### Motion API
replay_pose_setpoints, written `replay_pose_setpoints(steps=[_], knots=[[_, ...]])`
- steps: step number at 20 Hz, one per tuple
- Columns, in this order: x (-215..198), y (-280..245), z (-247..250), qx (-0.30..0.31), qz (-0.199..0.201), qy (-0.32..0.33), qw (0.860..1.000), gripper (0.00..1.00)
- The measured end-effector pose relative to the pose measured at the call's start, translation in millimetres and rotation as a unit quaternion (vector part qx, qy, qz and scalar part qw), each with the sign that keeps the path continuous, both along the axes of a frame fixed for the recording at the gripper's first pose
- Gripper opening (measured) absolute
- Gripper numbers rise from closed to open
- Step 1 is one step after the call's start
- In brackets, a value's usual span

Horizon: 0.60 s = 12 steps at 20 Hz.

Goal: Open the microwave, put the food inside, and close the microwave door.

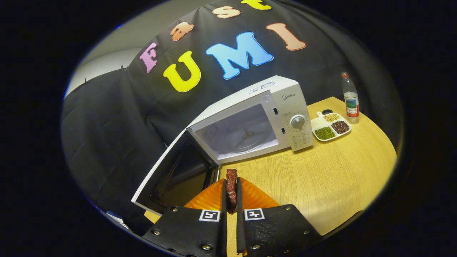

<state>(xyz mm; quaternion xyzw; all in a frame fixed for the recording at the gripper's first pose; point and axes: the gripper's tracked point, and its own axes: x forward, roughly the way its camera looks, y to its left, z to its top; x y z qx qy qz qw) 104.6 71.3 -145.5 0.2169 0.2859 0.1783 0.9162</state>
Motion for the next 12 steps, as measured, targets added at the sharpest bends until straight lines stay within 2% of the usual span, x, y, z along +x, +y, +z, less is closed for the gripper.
replay_pose_setpoints(steps=[12], knots=[[117.9, 21.4, -33.9, 0.017, -0.007, -0.029, 0.999, 0.10]])
